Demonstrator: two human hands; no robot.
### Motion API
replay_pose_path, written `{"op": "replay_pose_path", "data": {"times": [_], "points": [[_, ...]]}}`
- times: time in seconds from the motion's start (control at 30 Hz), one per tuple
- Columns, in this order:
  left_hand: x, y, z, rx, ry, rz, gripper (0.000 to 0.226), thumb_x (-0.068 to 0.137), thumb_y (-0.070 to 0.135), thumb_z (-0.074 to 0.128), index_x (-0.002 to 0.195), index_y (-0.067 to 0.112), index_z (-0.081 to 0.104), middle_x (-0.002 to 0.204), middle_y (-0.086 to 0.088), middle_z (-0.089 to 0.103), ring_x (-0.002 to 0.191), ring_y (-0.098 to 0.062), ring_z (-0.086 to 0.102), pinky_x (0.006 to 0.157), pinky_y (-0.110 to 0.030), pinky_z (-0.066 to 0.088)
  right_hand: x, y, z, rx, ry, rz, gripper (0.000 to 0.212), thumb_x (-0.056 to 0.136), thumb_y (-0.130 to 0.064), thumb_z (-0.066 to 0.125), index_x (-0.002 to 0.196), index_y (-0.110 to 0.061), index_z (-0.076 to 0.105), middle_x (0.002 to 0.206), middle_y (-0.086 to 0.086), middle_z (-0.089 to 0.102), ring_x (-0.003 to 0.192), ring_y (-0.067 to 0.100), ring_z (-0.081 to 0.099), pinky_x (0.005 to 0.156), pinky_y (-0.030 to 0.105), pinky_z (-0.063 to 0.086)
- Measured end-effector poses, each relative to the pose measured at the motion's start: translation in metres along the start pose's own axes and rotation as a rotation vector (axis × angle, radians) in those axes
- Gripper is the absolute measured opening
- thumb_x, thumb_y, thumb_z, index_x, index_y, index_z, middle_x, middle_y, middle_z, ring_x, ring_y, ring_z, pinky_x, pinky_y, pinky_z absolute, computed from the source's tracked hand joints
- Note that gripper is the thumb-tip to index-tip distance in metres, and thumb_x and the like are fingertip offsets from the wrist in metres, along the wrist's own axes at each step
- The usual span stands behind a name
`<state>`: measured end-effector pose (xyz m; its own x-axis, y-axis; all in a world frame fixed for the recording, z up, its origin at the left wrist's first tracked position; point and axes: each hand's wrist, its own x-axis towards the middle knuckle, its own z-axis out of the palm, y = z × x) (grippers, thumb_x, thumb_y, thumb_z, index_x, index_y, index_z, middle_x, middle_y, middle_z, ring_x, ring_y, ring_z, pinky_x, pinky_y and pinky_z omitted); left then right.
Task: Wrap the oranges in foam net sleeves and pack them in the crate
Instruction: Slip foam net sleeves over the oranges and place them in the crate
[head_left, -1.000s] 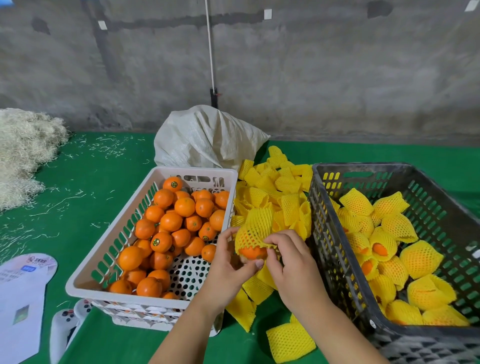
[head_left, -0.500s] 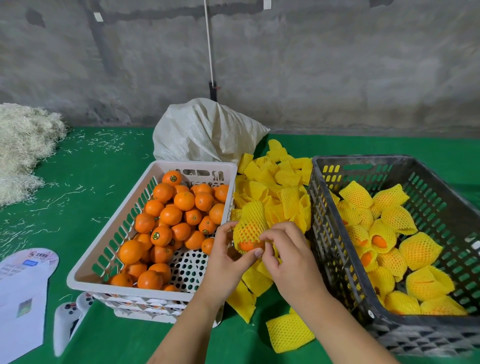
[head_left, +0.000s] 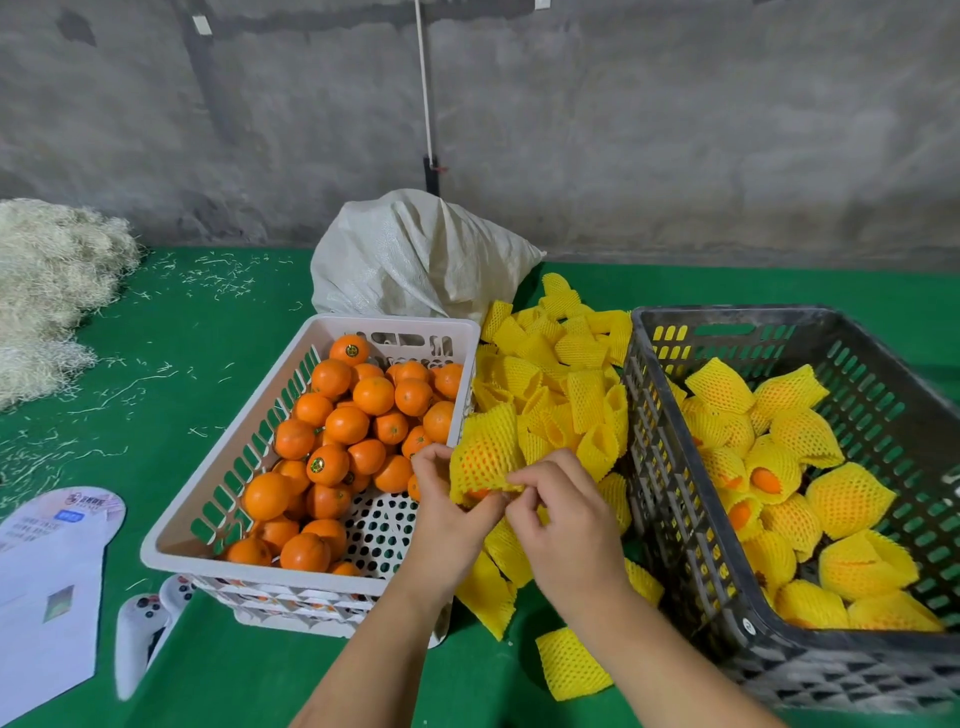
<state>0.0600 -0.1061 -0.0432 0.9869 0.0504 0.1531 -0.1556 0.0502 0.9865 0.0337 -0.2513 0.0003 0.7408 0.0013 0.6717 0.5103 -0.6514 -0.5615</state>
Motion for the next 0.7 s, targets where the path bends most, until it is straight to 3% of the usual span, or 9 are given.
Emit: {"op": "replay_pose_path", "data": {"times": [0.07,0.13,0.23,0.33,0.43,0.53,0.6,0.7], "points": [[0.001,0.001,0.000,-0.038,0.038,-0.018,0.068,0.075,0.023,0.080,0.125,0.047,0.042,0.115,0.002,0.062,0.094,-0.008,0.068,0.078,-0.024,0.056,-0.007,-0.004,0.007,0.023,0.008,0.011,0.020,0.092,-0.016,0.055,0.101,-0.012,0.072,0.099,0.001,0.061,0.082,0.018,0.063,0.057,0.034,0.054],[0.004,0.003,-0.003,-0.126,0.016,-0.058,0.072,0.079,0.017,0.079,0.138,0.042,0.047,0.124,-0.009,0.066,0.107,-0.023,0.070,0.085,-0.033,0.059,-0.010,0.001,0.011,0.044,-0.050,0.098,0.027,0.093,-0.017,0.060,0.119,-0.017,0.067,0.116,-0.002,0.055,0.103,0.017,0.061,0.074,0.035,0.058],[0.004,0.006,-0.005,-0.190,-0.077,-0.092,0.061,0.090,0.030,0.079,0.146,0.027,0.056,0.133,-0.012,0.069,0.120,-0.034,0.068,0.094,-0.041,0.059,-0.009,0.012,0.010,0.148,-0.222,0.261,0.060,0.094,-0.024,0.069,0.147,-0.033,0.044,0.140,-0.013,0.036,0.127,0.003,0.046,0.092,0.016,0.050],[0.003,0.006,-0.007,-0.215,-0.107,-0.116,0.062,0.093,0.034,0.079,0.149,0.028,0.054,0.139,-0.014,0.066,0.125,-0.036,0.066,0.096,-0.041,0.058,-0.006,0.019,0.006,0.256,-0.322,0.243,0.065,0.098,-0.029,0.062,0.155,-0.042,0.034,0.147,-0.021,0.034,0.135,-0.005,0.039,0.098,0.009,0.043],[0.007,0.003,-0.012,-0.214,-0.135,-0.165,0.077,0.082,0.014,0.084,0.149,0.034,0.052,0.141,-0.014,0.062,0.128,-0.035,0.063,0.097,-0.043,0.057,-0.002,0.024,0.000,0.281,-0.317,0.201,0.056,0.101,-0.019,0.051,0.153,-0.035,0.043,0.147,-0.019,0.041,0.136,-0.001,0.043,0.103,0.016,0.045],[0.007,0.002,-0.010,-0.110,-0.193,-0.143,0.082,0.073,0.018,0.094,0.143,0.035,0.055,0.139,-0.005,0.063,0.129,-0.026,0.062,0.098,-0.036,0.056,-0.008,0.032,0.000,0.216,-0.150,0.201,0.048,0.097,-0.002,0.049,0.140,-0.020,0.061,0.134,-0.015,0.054,0.126,-0.001,0.052,0.100,0.026,0.051],[0.005,0.002,-0.008,-0.063,-0.198,-0.110,0.079,0.074,0.018,0.093,0.142,0.032,0.055,0.134,-0.003,0.066,0.125,-0.024,0.064,0.096,-0.033,0.056,-0.018,0.033,0.004,0.171,-0.041,0.214,0.043,0.095,0.004,0.054,0.131,-0.015,0.067,0.124,-0.014,0.057,0.118,-0.001,0.056,0.093,0.032,0.054],[0.005,0.001,-0.005,-0.081,-0.107,-0.100,0.066,0.077,0.011,0.082,0.135,0.033,0.059,0.123,-0.004,0.071,0.113,-0.025,0.070,0.087,-0.032,0.059,-0.030,0.025,0.013,0.156,0.044,0.167,0.033,0.093,-0.004,0.059,0.122,-0.012,0.071,0.113,-0.011,0.058,0.104,0.001,0.060,0.077,0.032,0.058]]}}
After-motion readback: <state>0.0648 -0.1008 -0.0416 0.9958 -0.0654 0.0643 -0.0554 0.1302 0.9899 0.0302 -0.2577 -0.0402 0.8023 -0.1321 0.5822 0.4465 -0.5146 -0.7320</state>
